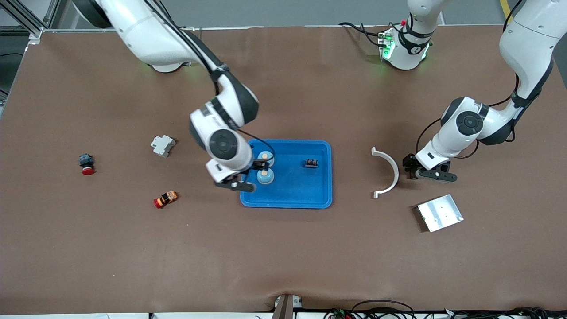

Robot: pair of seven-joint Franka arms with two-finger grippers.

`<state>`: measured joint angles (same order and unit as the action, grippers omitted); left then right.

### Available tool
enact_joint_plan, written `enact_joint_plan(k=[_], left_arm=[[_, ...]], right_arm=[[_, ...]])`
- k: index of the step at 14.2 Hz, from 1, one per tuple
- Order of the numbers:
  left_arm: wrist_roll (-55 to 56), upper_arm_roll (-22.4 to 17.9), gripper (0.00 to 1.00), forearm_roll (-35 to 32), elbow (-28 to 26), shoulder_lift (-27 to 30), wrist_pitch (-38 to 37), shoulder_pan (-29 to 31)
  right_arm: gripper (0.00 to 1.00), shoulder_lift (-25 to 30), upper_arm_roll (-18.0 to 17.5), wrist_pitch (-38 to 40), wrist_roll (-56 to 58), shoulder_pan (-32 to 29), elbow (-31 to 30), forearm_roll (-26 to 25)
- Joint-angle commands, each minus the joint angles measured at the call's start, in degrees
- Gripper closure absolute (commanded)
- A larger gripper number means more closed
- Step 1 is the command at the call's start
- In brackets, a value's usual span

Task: Place electrolytic capacitor and blue bell in tray
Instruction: 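Drop the bell with the right gripper while the left gripper grasps the capacitor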

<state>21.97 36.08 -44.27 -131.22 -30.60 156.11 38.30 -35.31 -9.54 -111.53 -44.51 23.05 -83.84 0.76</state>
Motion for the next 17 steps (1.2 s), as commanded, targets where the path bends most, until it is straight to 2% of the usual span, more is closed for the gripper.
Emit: enact_joint_plan(k=[1,2,3,4,6,9,10,13,17], left_arm=[[0.88,0.57,0.00,-1.44,0.17,0.01,0.43,0.38],[1.84,0.57,0.01,-1.52,0.17,0.01,0.43,0.38],[2.80,0.57,0.16,-1.53,0.09,0.01,0.43,0.38],[3.25,0.57,0.36,-1.53,0.08,0.10,0.43,0.29],[3.08,0.57,0.97,-1.53,0.08,0.54,-0.01,0.20],[3.16,0.75,1.00,-1.53,0.08,1.41,-0.36,0.11],[3.51,0.83,1.00,-1.53,0.08,1.85,-0.80,0.11],[7.81,1.62,1.00,-1.53,0.00,3.17,-1.68,-0.15],[11.24,6.88,1.00,0.66,2.80,5.02,-12.72,0.28]], right_arm=[[0.00,8.31,-1.09,5.26,1.43,-8.00,-1.94,-0.59],[0.00,10.16,-0.92,6.84,4.67,-10.72,-1.85,-0.67],[0.00,11.65,-0.66,8.33,9.05,-13.53,-1.94,-0.68],[0.00,12.89,0.04,10.09,13.10,-15.65,-1.85,-0.76],[0.00,15.44,3.11,13.08,18.13,-18.12,-1.94,-1.03],[0.00,20.62,5.31,15.90,24.54,-23.74,-2.12,-1.11],[0.00,22.20,6.98,15.91,26.39,-24.63,-2.12,-0.85],[0.00,26.34,8.74,18.97,29.83,-26.57,-2.21,-0.85],[0.00,28.89,9.80,19.42,33.96,-27.19,-2.21,-0.85]])
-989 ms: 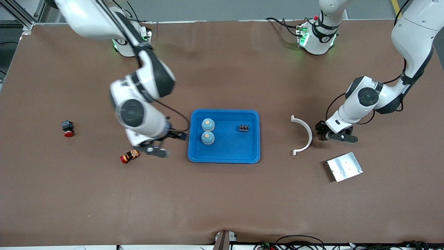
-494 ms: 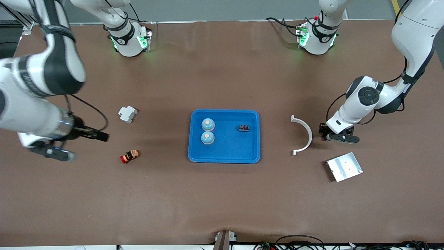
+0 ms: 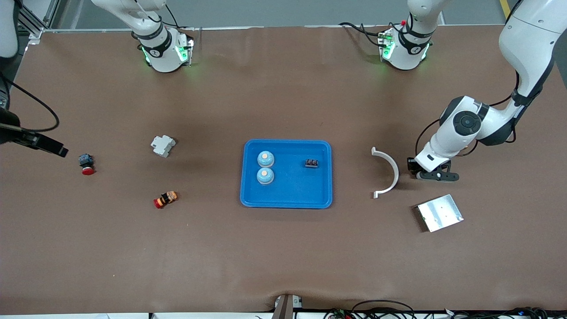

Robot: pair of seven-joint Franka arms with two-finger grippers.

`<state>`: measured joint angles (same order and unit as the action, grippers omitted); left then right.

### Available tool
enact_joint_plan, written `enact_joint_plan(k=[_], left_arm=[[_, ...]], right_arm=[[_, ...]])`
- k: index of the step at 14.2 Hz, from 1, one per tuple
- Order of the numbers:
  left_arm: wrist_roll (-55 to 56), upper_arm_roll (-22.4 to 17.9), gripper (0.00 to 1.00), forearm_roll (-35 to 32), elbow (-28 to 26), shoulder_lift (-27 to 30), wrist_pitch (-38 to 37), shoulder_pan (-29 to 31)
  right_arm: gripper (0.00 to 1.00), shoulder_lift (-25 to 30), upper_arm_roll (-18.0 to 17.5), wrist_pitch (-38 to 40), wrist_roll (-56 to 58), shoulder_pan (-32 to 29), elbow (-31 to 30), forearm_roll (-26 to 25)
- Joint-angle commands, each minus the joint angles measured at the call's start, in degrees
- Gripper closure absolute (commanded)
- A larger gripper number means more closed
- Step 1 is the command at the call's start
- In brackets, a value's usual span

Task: Place electrolytic capacitor and blue bell in tray
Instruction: 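Carry the second capacitor over the blue tray with the left gripper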

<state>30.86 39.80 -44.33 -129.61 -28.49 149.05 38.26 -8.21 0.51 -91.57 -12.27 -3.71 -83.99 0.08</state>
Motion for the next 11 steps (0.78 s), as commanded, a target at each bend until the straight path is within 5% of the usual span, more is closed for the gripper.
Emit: enact_joint_plan(k=[1,6,11], left_arm=[[2.88,5.01,1.00,3.87,2.94,3.35,-9.18,0.33],[6.12,12.22,1.00,18.73,14.28,3.26,-29.67,0.24],[34.55,15.04,1.00,24.46,17.89,1.51,-30.49,-3.95]], right_arm=[[0.00,1.88,-0.25,-0.63,1.72,-0.16,-2.14,-0.43],[0.00,1.27,-0.25,-2.04,1.90,0.72,-2.23,-0.61],[0.00,1.53,1.60,-2.04,6.64,0.99,-2.14,-0.17]])
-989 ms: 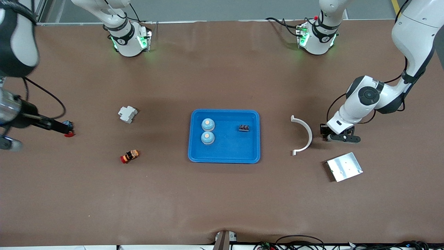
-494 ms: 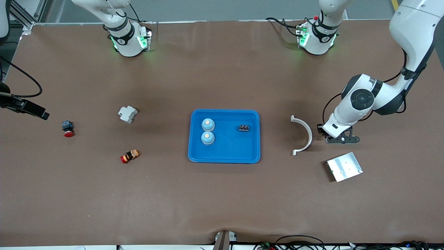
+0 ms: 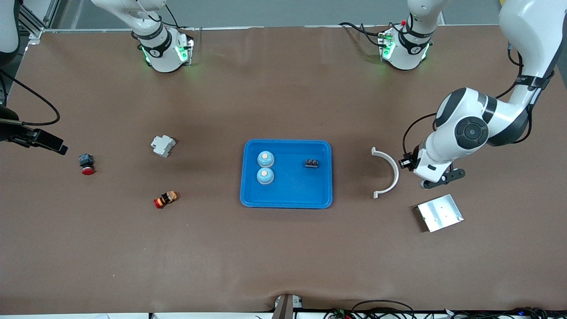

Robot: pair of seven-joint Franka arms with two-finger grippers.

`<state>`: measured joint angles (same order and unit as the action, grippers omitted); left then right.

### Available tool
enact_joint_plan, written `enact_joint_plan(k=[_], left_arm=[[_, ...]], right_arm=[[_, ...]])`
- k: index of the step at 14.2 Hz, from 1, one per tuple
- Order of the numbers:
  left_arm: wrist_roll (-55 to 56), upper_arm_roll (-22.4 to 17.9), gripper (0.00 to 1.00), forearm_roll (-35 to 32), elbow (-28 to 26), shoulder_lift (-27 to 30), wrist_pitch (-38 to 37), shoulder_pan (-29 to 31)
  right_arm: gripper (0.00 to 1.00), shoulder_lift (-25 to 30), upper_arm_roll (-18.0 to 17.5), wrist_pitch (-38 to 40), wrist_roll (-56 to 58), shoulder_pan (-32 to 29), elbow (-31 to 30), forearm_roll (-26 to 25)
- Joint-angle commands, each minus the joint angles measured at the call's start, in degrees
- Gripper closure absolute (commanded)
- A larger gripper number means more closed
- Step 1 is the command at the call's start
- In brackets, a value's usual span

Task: Place electrolytic capacitor and blue bell in tray
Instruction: 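Carry the second capacitor over the blue tray with the left gripper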

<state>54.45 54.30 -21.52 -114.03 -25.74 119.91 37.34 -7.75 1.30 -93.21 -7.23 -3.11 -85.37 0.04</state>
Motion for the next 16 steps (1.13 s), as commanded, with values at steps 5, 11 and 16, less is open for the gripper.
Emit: enact_joint_plan(k=[5,11,16], left_arm=[[32.67,0.02,1.00,-2.72,4.60,-3.18,2.59,-12.98],[52.67,-3.30,1.00,-10.12,12.76,-11.61,4.63,-22.64],[60.77,-14.64,1.00,-9.15,21.81,-16.27,4.63,-37.93]], right_arm=[[0.00,0.89,0.63,-0.39,1.61,0.47,-0.32,0.66],[0.00,0.89,0.54,-0.56,1.52,0.38,-0.32,1.19],[0.00,0.98,0.45,-0.04,1.69,0.38,-0.50,1.89]])
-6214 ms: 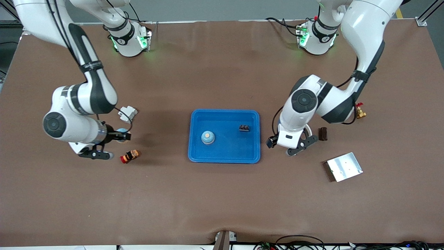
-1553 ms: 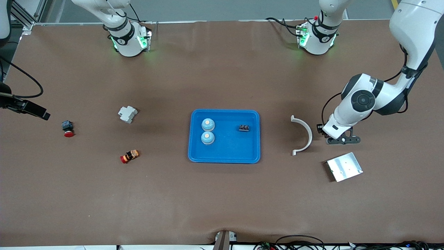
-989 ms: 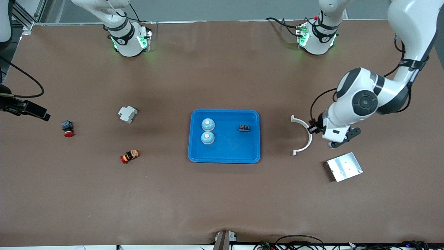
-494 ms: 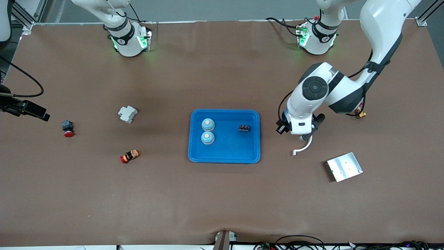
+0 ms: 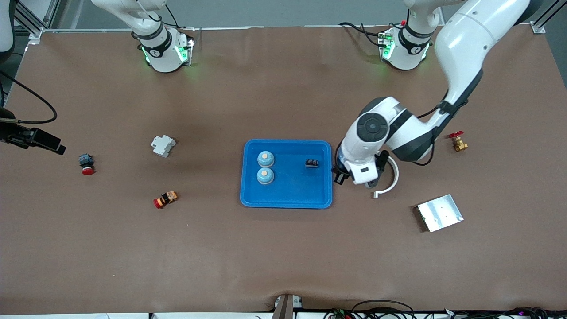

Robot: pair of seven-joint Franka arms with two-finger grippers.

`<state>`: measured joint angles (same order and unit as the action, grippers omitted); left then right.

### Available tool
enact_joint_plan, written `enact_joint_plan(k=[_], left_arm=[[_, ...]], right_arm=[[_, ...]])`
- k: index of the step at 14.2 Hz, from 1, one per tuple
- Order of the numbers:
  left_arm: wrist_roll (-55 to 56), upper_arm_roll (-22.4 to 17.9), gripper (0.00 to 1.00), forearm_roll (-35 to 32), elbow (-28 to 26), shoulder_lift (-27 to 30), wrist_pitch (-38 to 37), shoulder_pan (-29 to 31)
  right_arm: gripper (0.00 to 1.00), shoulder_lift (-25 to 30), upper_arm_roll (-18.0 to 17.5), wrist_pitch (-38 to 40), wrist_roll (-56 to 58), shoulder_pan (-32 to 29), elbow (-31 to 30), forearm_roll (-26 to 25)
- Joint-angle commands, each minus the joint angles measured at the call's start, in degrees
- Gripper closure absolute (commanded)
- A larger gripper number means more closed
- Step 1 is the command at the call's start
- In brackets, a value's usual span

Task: Place electrolytic capacitor and blue bell in tray
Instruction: 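Carry the second capacitor over the blue tray with the left gripper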

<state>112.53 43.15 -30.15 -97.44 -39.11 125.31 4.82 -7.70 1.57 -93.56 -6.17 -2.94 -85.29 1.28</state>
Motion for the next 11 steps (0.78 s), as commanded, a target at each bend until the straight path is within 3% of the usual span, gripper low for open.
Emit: enact_joint_plan(k=[1,6,11], left_arm=[[4.26,-4.99,1.00,-0.52,6.29,-3.69,-0.77,-7.44],[12.43,-11.23,1.00,-0.35,13.31,-7.99,-0.77,-14.92],[17.62,-14.49,1.00,-0.35,18.60,-11.16,-0.60,-18.88]], right_arm=[[0.00,0.93,0.19,0.31,0.63,0.13,-0.49,0.92],[0.00,0.84,0.27,0.13,0.63,0.13,-0.58,1.54],[0.00,0.84,0.27,0.13,0.63,0.22,-0.49,1.54]])
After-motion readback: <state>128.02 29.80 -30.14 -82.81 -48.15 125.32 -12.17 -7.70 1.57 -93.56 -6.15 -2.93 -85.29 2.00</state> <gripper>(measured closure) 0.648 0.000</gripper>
